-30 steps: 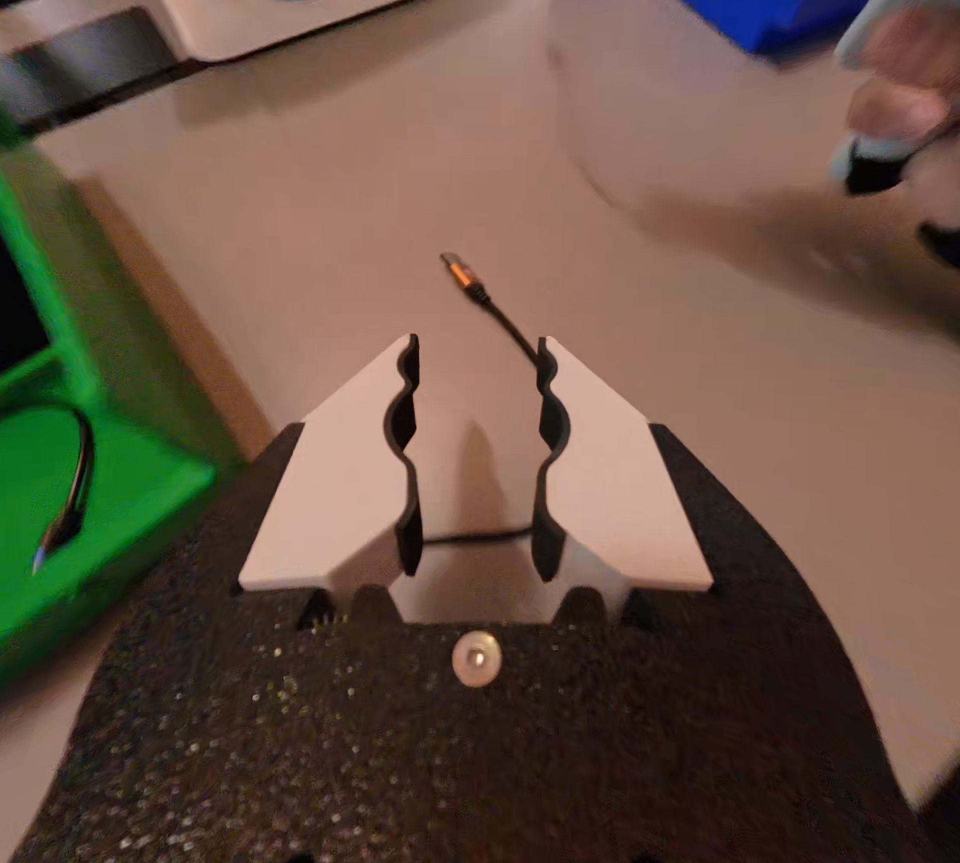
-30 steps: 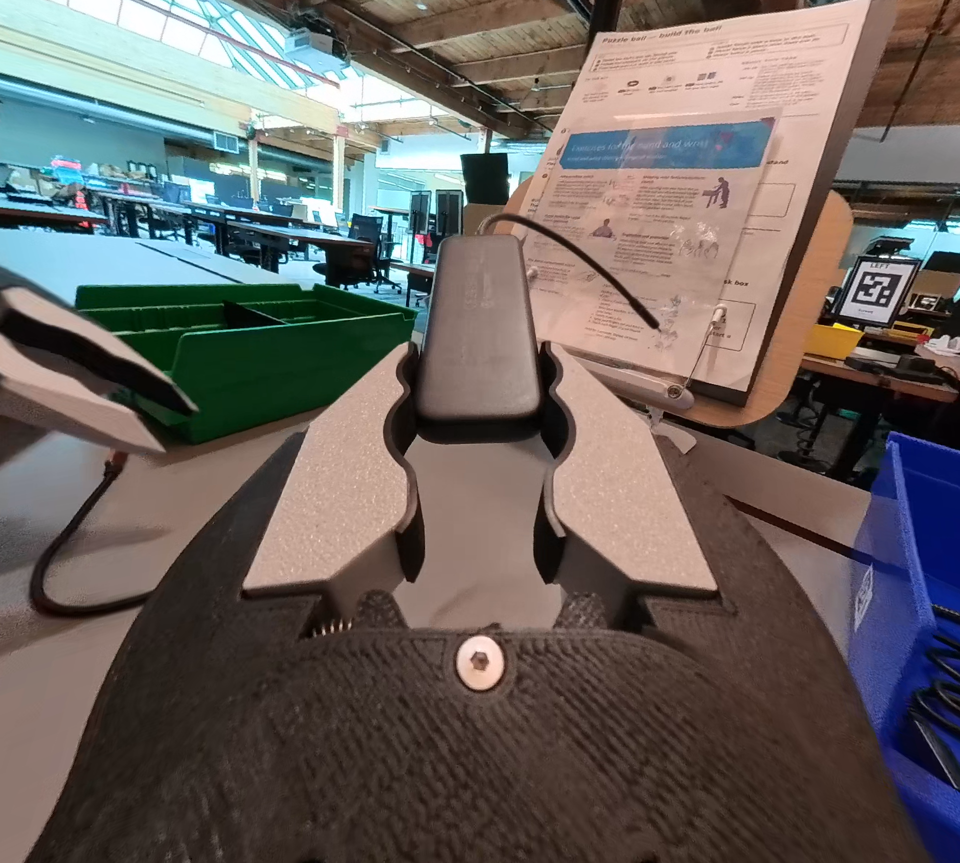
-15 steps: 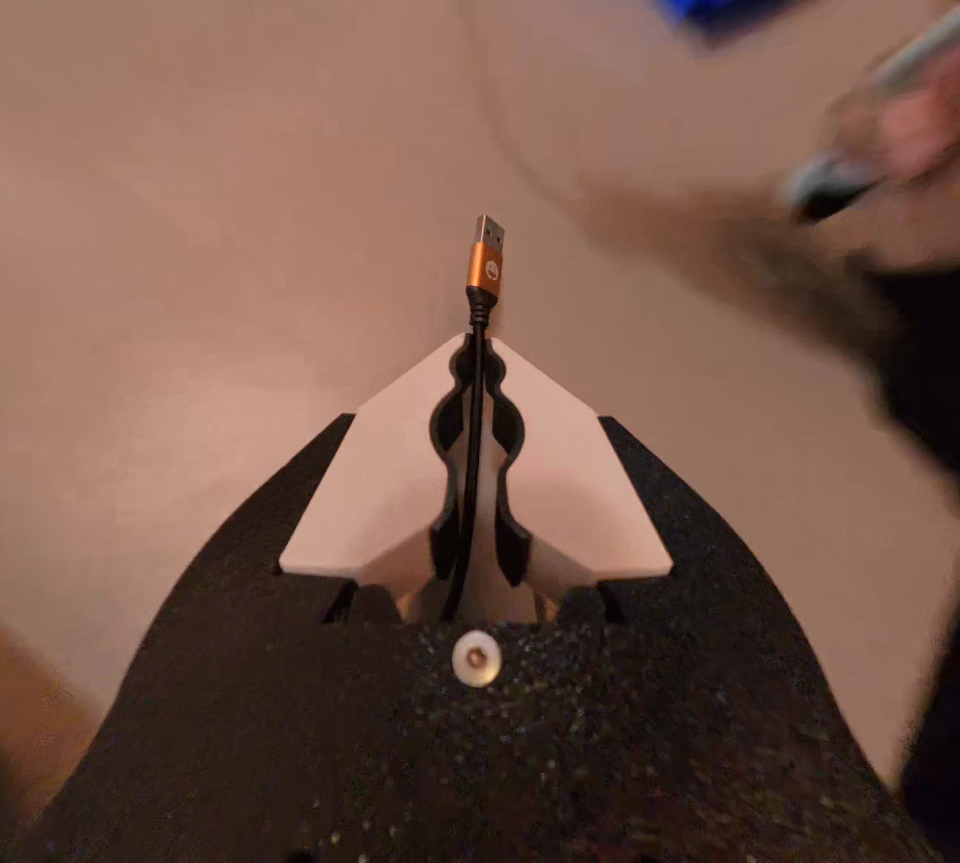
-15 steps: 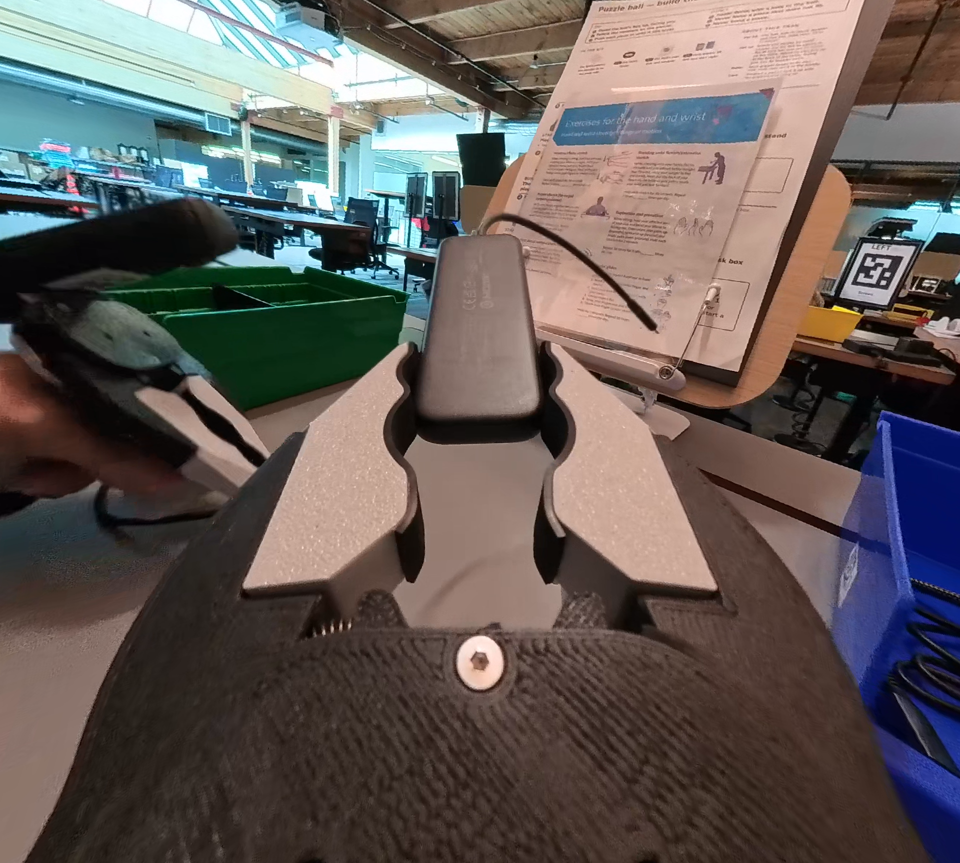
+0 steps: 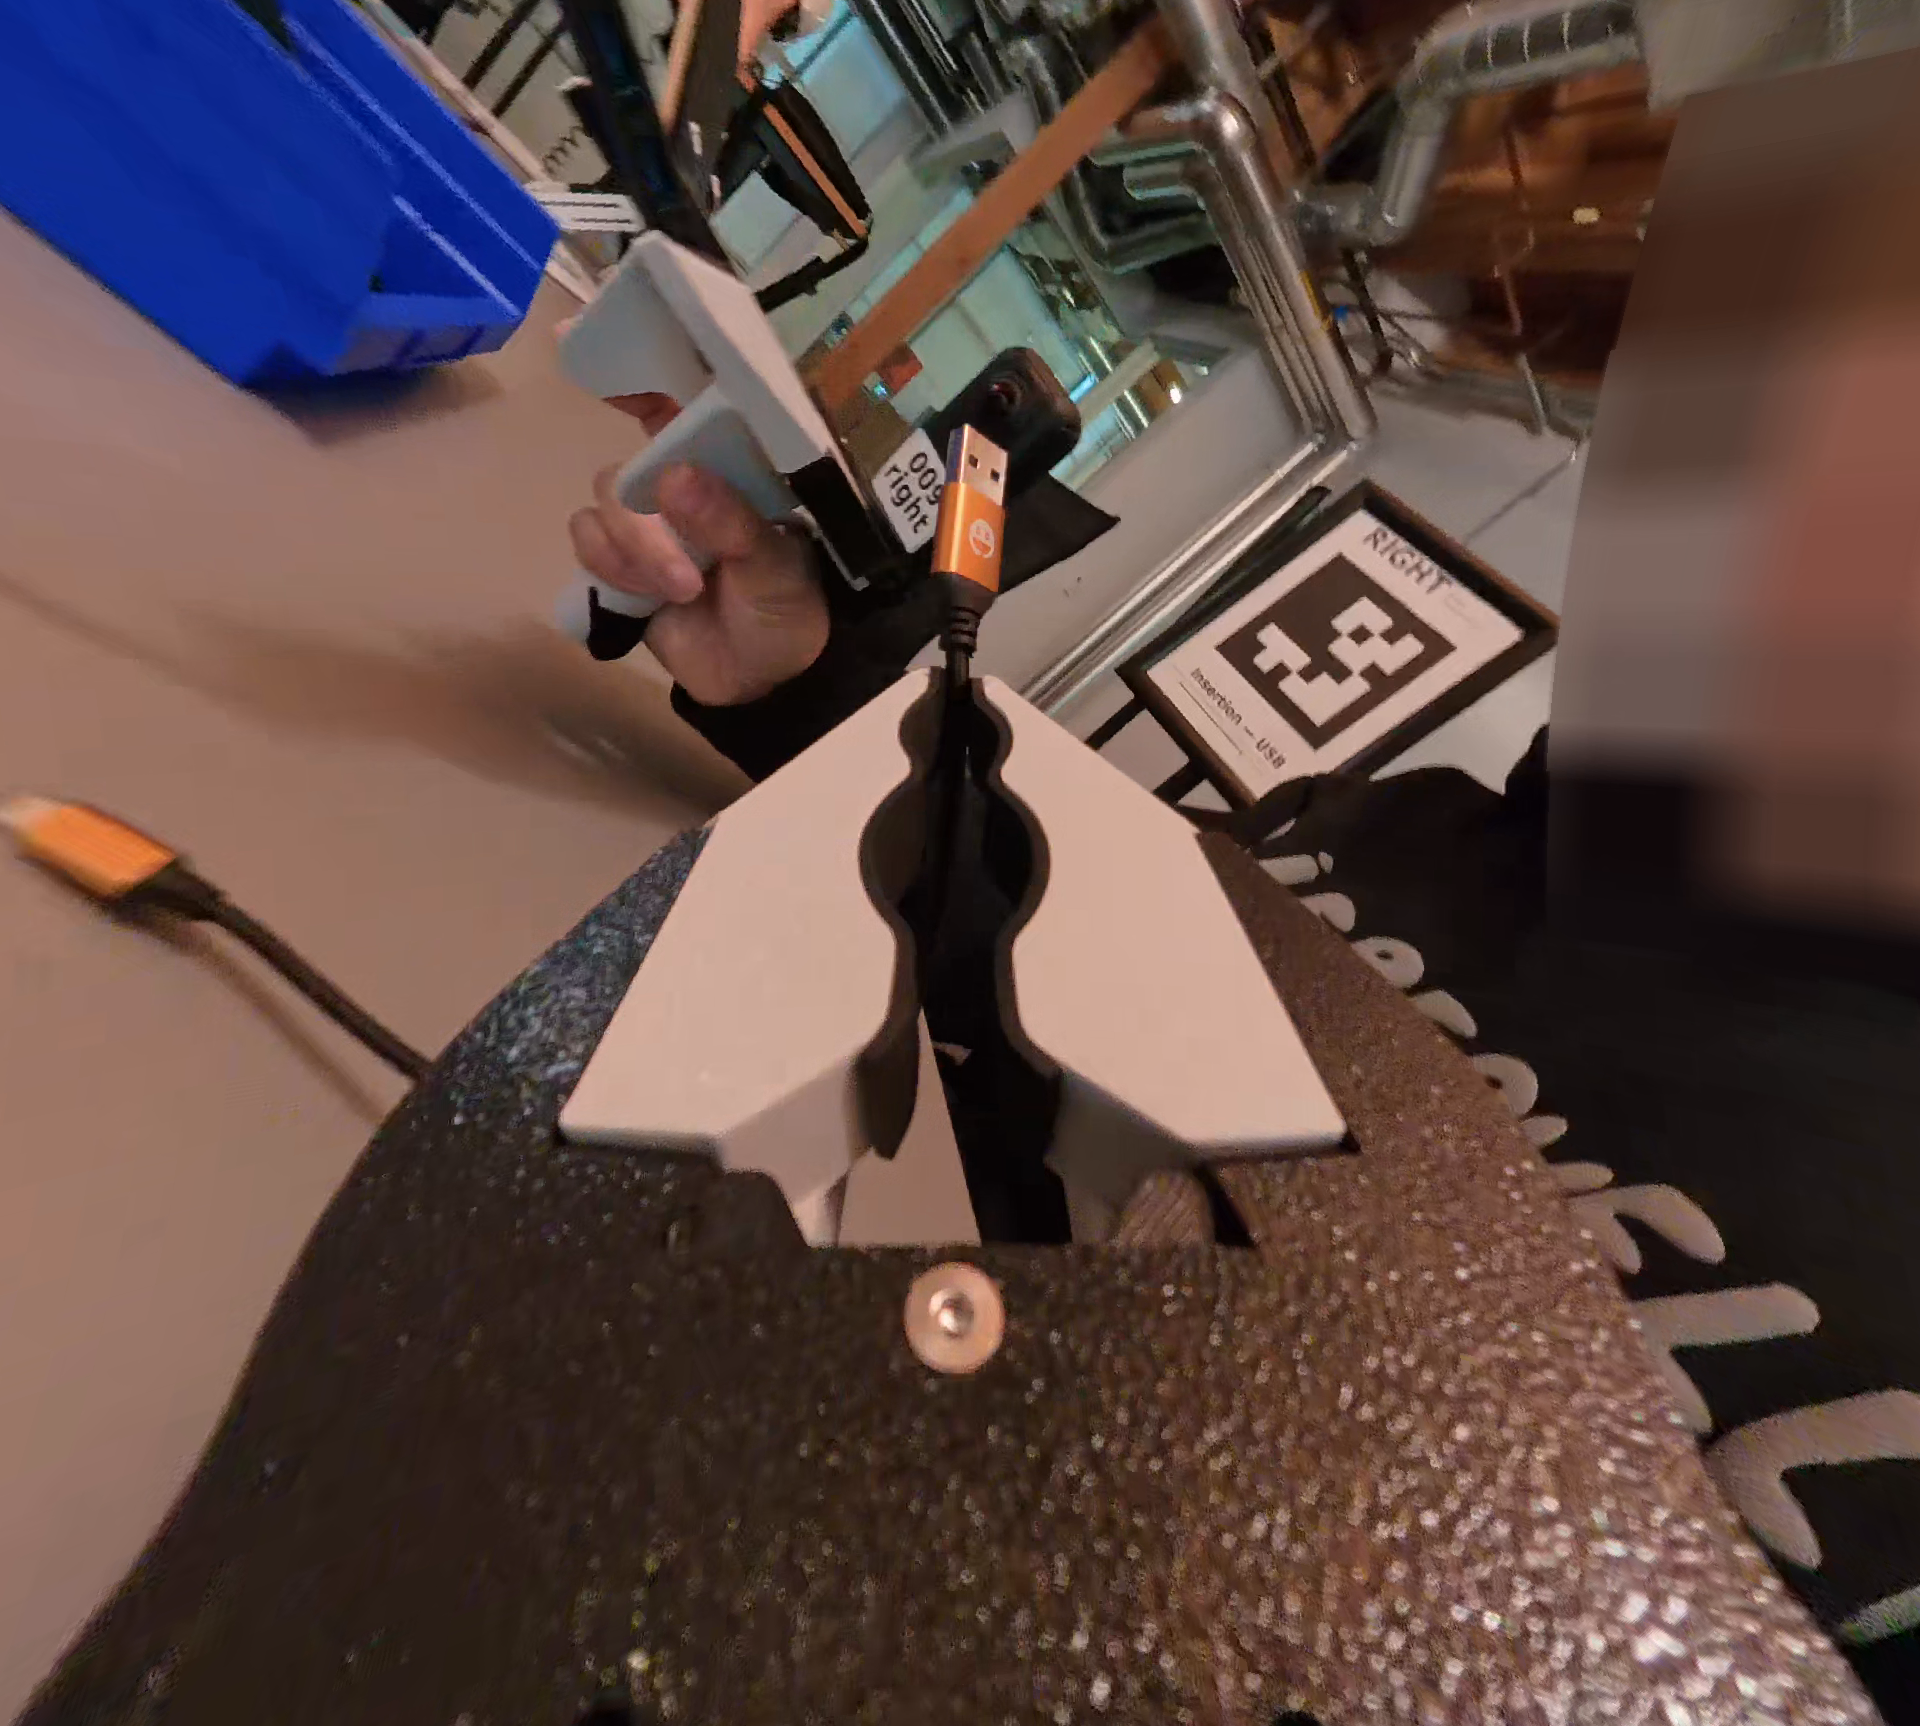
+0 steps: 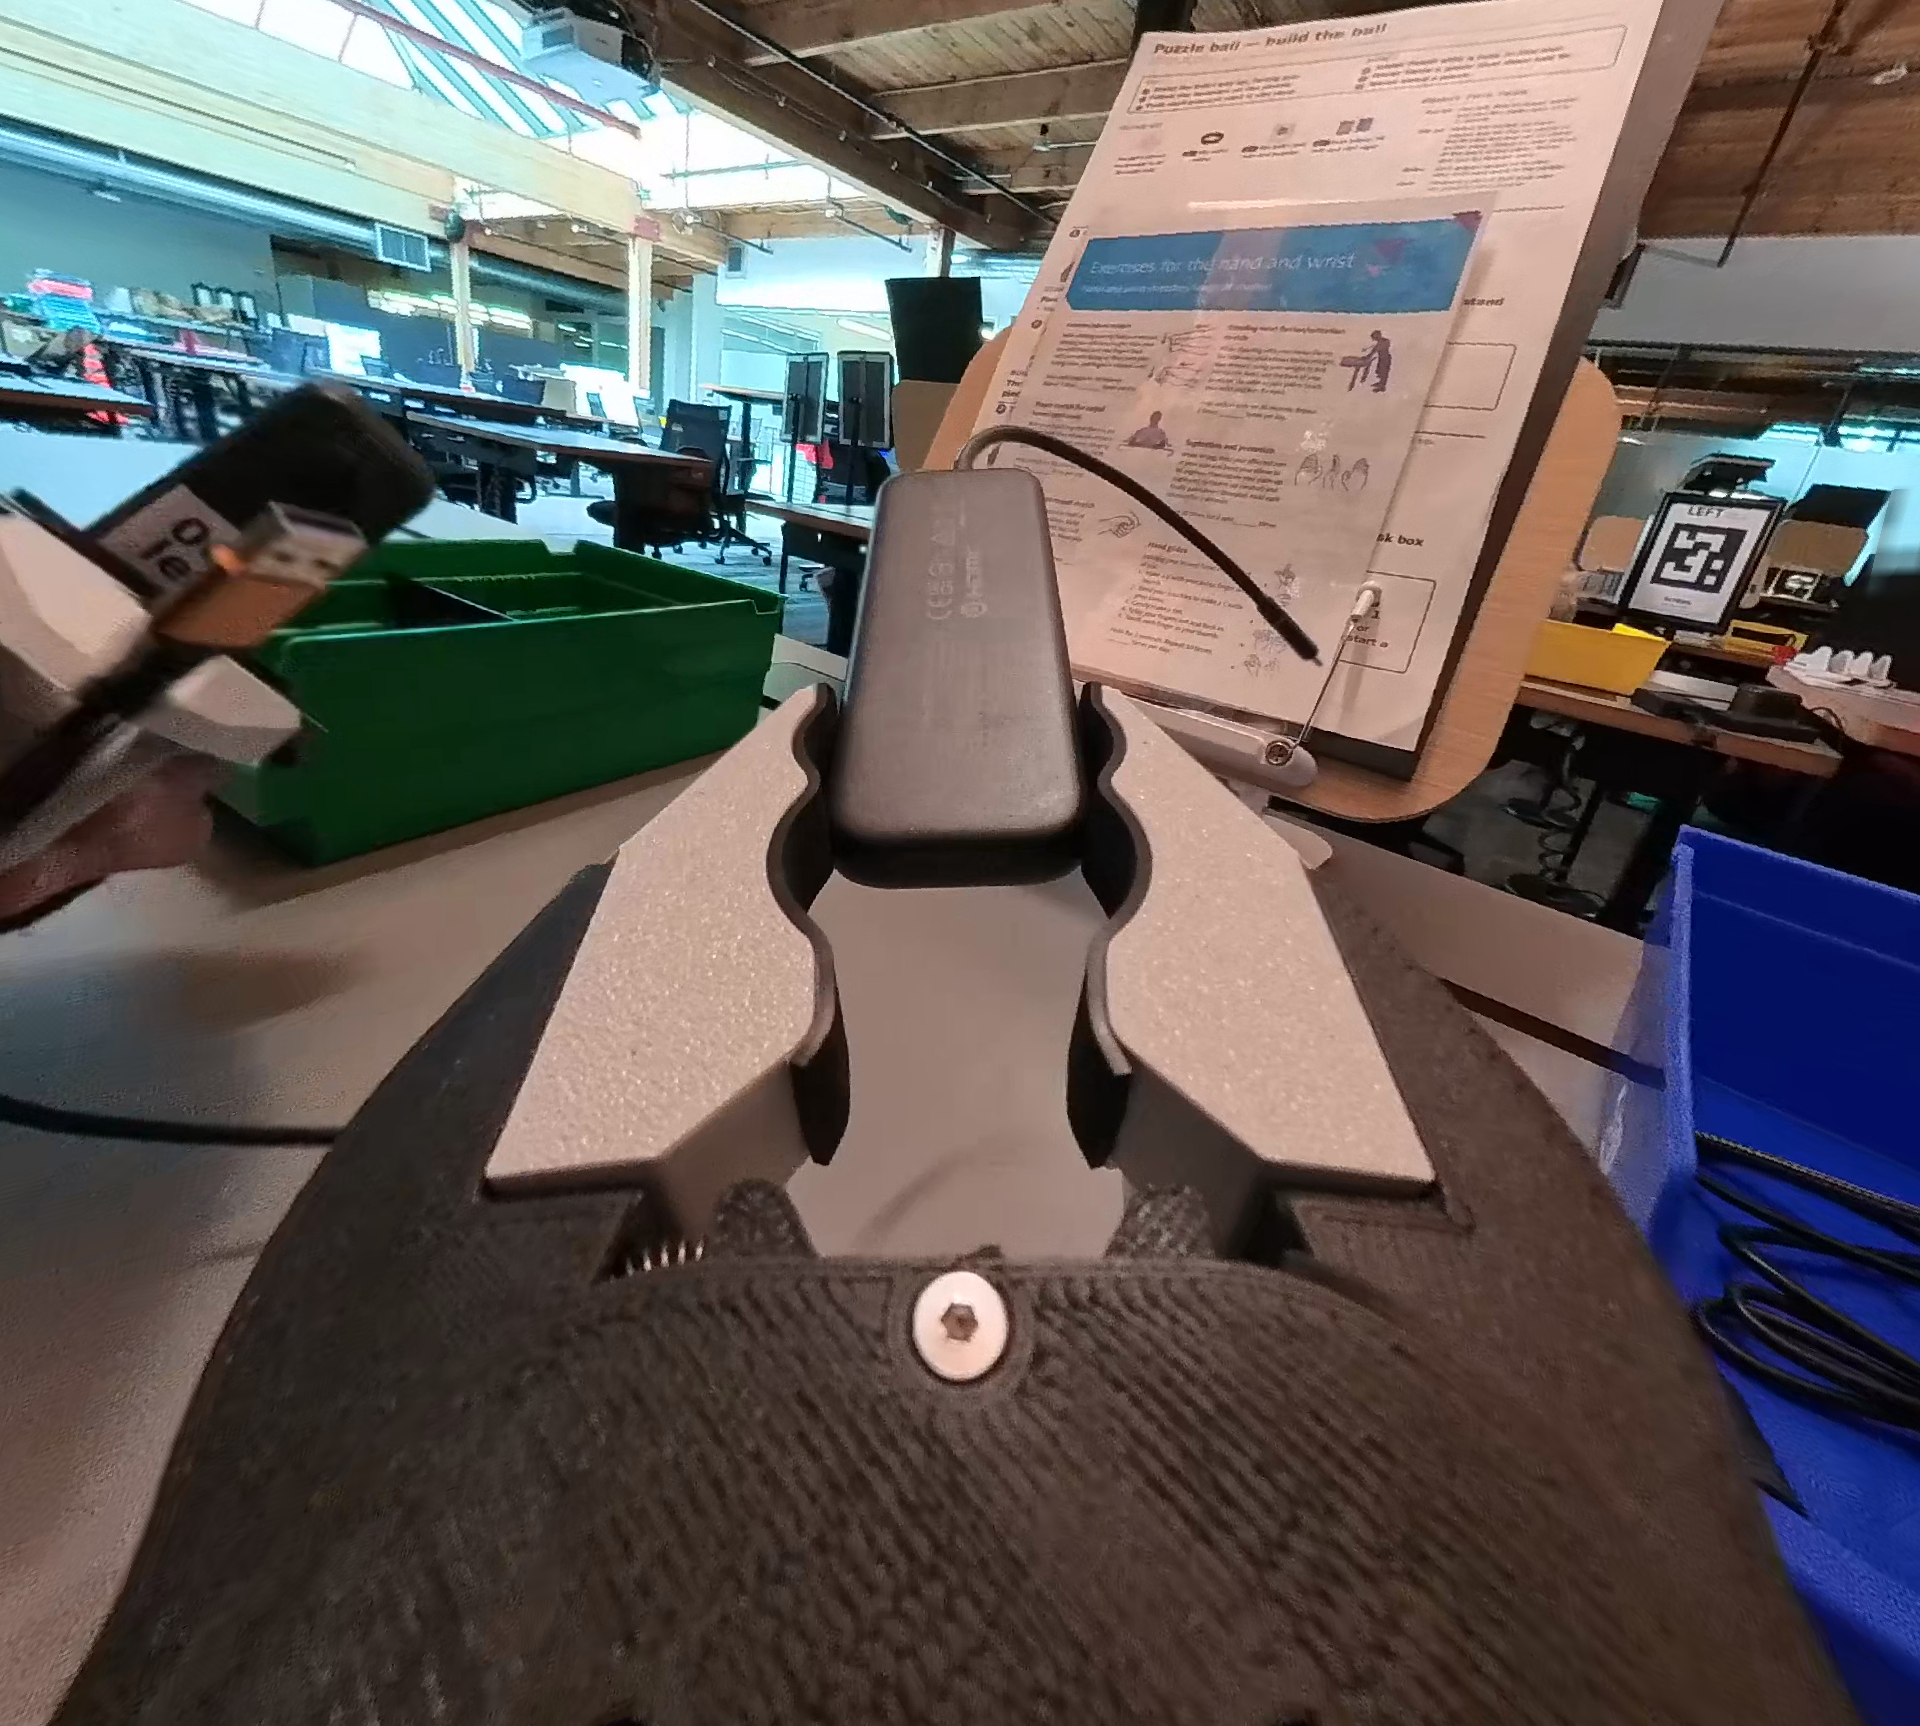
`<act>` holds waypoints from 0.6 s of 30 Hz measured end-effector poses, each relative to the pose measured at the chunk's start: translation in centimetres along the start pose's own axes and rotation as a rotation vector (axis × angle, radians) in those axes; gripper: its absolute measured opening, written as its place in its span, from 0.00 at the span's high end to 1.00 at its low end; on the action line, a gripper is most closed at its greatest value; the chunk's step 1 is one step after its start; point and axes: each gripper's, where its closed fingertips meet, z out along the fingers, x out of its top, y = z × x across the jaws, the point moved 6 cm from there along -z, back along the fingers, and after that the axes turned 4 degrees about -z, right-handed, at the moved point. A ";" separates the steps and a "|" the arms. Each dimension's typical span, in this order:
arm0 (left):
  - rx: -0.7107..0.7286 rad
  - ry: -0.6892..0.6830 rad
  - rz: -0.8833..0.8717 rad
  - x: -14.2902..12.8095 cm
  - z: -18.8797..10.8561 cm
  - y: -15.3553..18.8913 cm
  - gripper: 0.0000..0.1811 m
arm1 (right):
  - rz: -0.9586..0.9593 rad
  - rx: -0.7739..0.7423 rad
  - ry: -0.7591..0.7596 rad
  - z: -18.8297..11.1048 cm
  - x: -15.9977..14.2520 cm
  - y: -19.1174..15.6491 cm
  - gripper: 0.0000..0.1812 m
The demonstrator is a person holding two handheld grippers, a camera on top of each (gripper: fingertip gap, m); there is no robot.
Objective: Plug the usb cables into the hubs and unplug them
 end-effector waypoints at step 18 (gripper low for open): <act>0.724 -0.224 0.278 6.6 1.8 -0.1 0.99 | 0.278 0.061 -0.034 0.2 -1.3 1.1 0.75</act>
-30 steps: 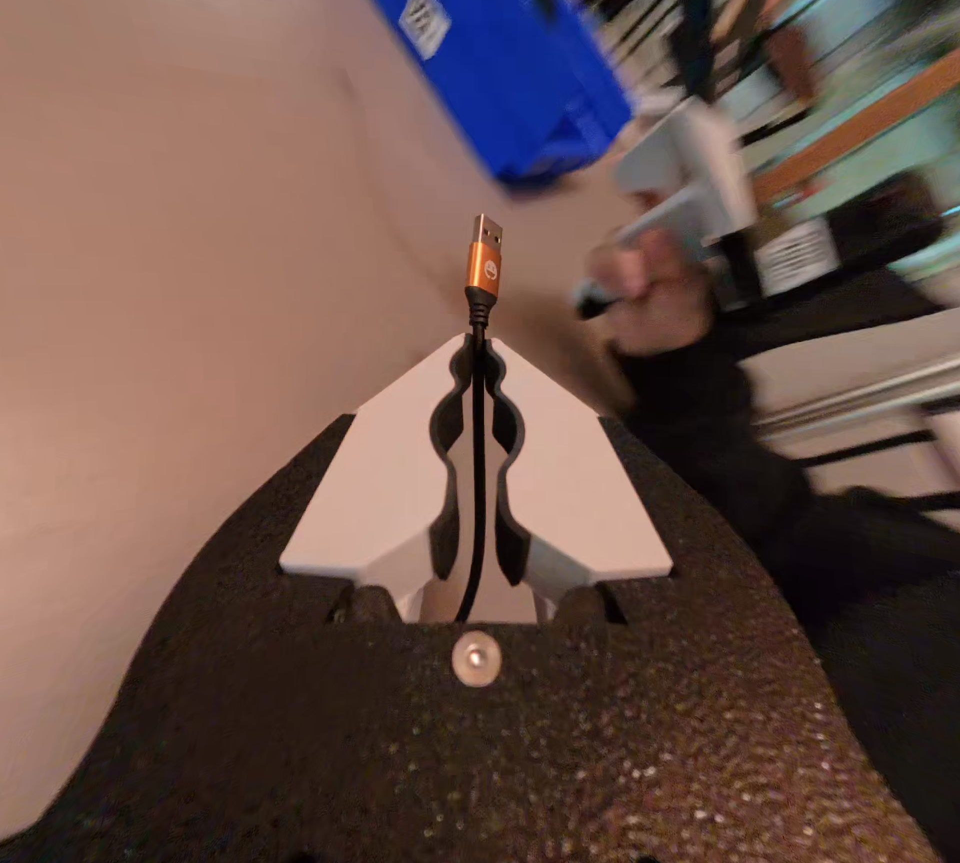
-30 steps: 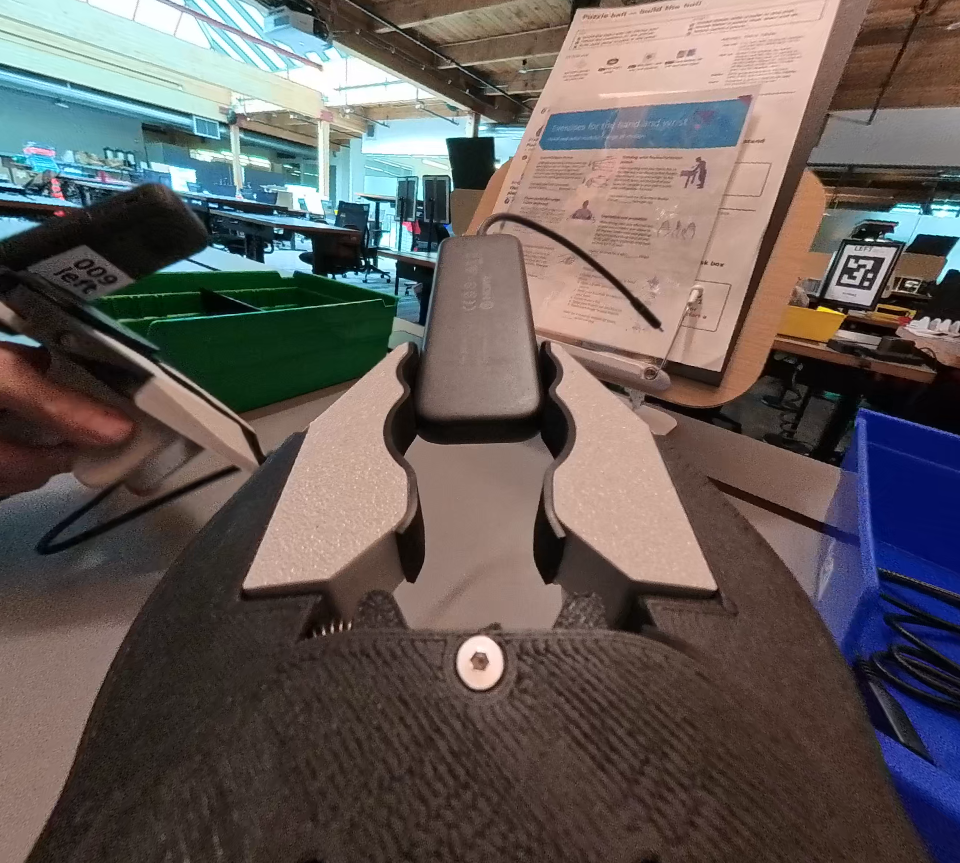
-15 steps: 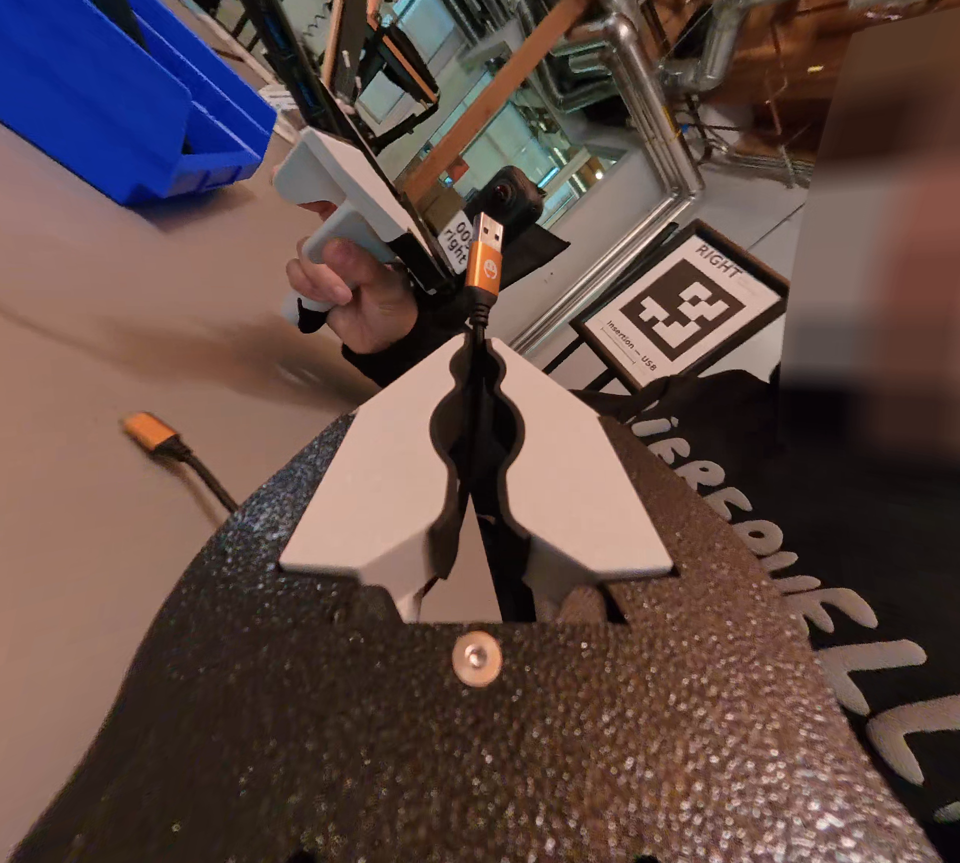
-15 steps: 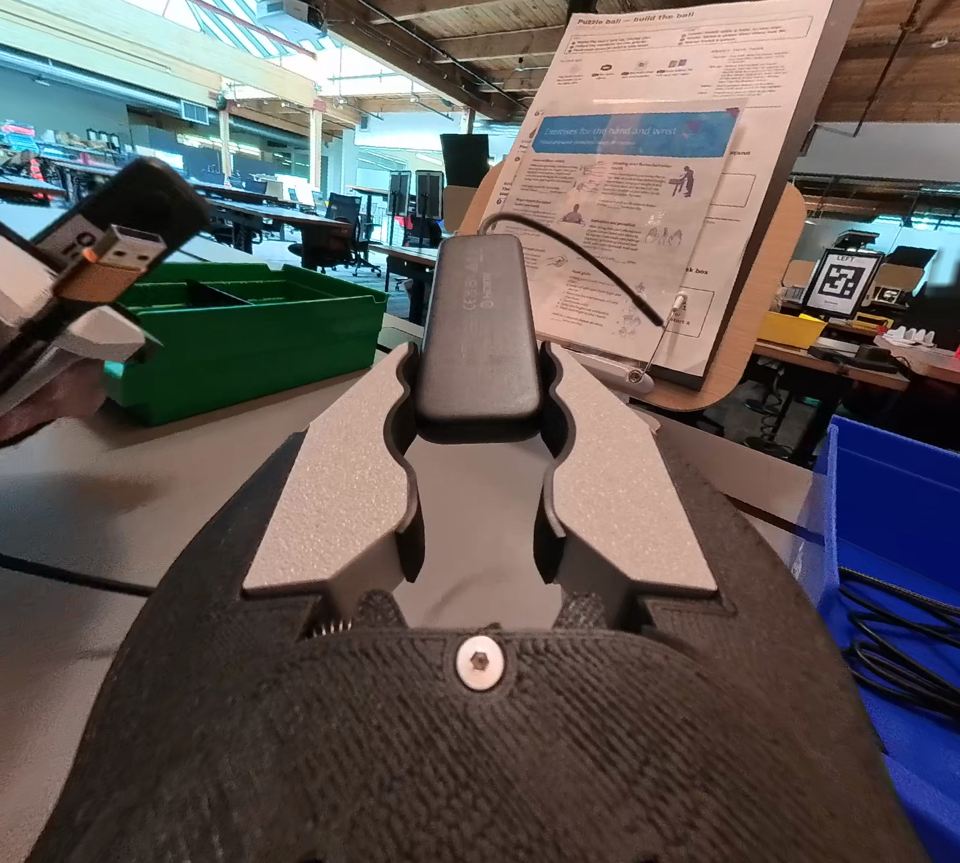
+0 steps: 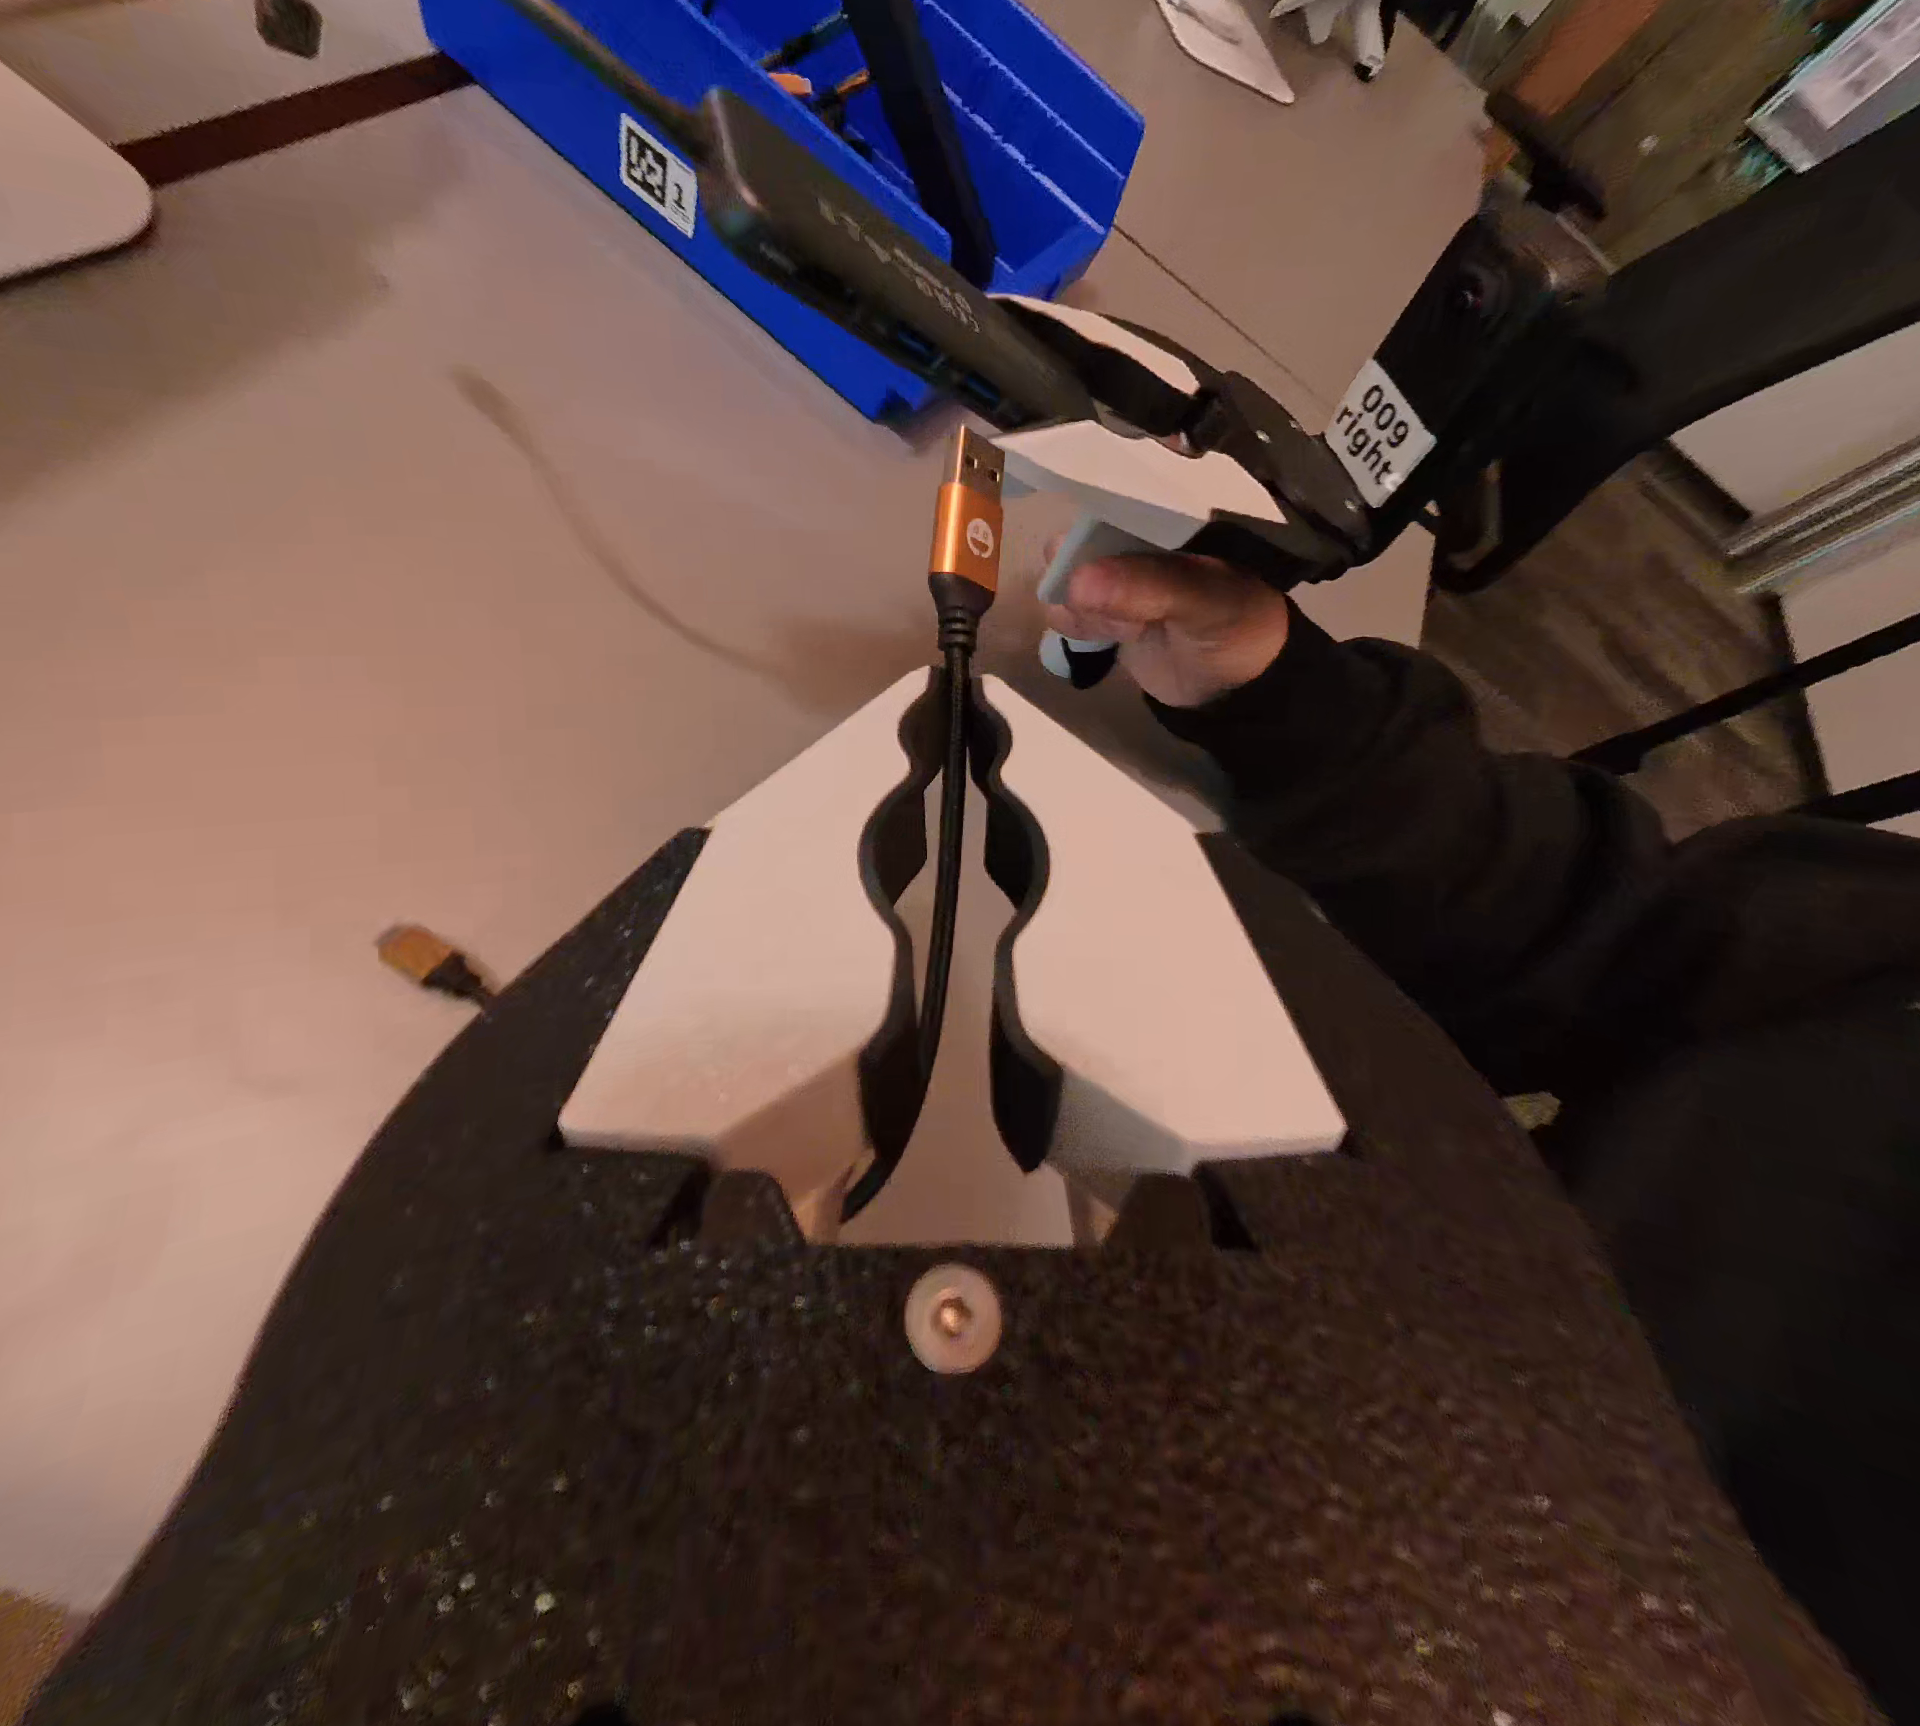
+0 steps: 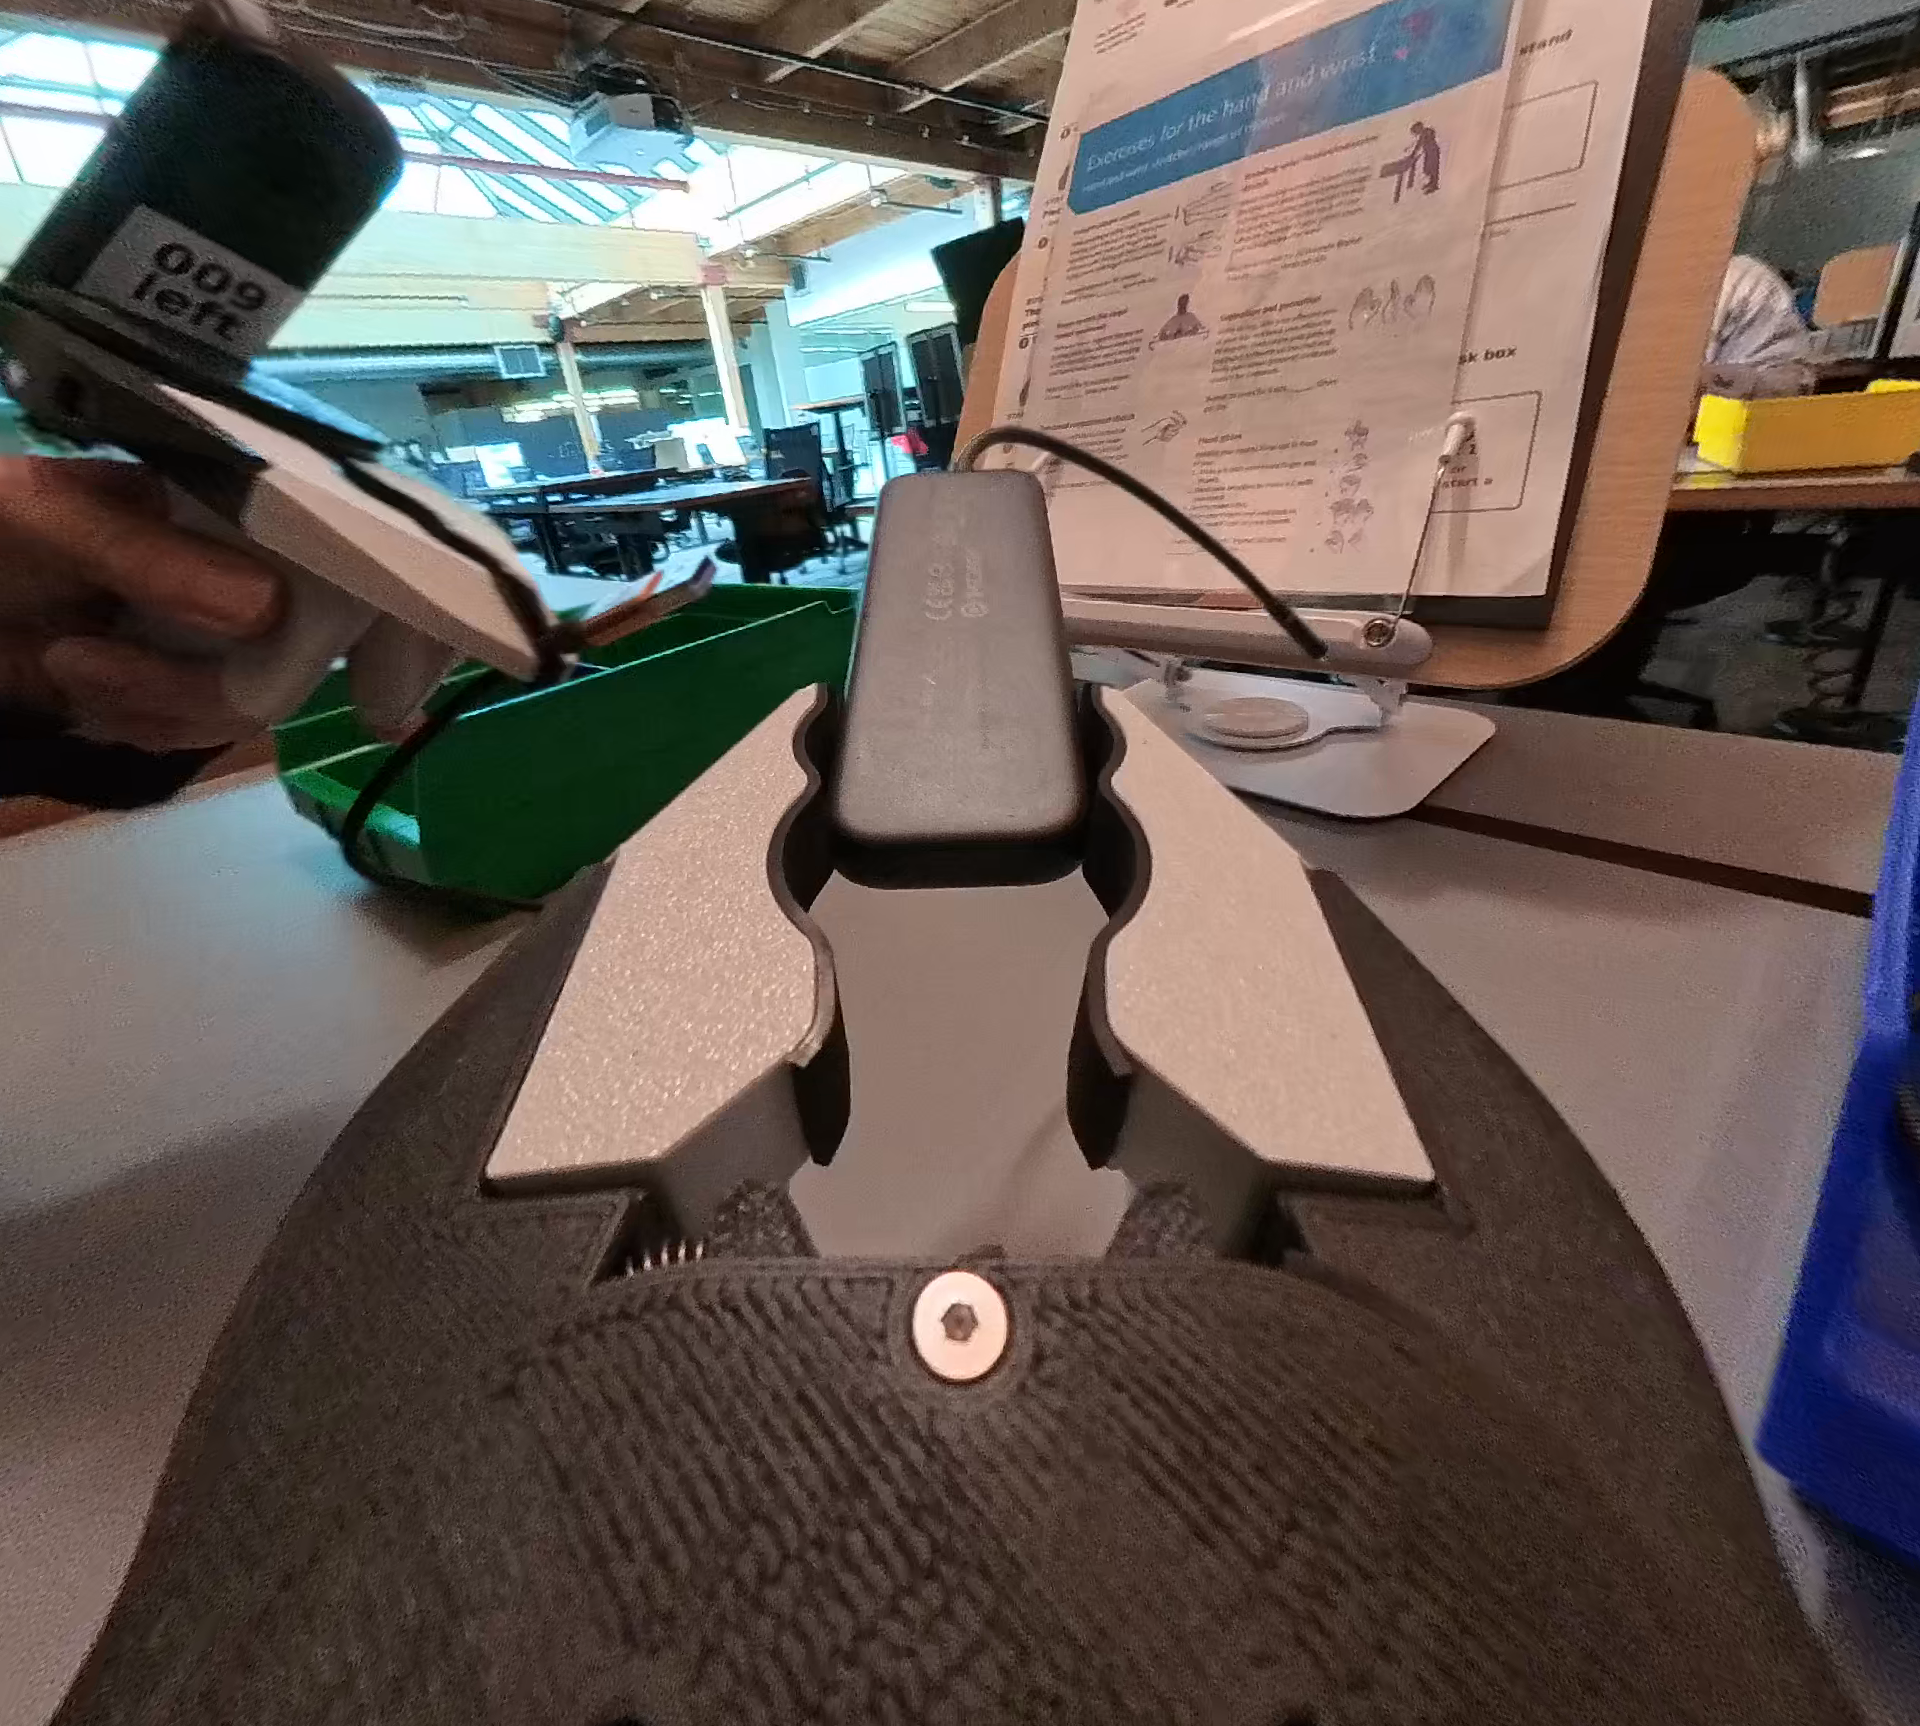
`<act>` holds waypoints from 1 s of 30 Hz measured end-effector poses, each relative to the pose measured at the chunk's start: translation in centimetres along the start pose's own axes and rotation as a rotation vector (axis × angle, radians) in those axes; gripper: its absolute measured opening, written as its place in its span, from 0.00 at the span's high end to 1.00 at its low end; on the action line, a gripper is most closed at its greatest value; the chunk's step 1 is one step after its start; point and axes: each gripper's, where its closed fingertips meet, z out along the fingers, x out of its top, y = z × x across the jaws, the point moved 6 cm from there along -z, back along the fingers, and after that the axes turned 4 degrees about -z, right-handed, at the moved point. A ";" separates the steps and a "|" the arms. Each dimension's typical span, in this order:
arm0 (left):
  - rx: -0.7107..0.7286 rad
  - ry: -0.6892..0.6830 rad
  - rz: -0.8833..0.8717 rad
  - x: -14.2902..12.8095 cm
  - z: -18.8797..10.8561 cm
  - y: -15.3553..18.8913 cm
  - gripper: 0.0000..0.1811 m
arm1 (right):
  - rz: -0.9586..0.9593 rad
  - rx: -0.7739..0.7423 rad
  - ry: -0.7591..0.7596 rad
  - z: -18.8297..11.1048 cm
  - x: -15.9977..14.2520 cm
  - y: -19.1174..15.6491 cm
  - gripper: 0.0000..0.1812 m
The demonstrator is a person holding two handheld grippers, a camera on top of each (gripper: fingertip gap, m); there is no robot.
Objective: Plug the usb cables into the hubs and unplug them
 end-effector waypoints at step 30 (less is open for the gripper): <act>-0.036 -0.064 -0.070 0.5 2.4 -4.1 0.99 | -0.240 -0.172 -0.109 1.2 -1.7 -1.3 0.75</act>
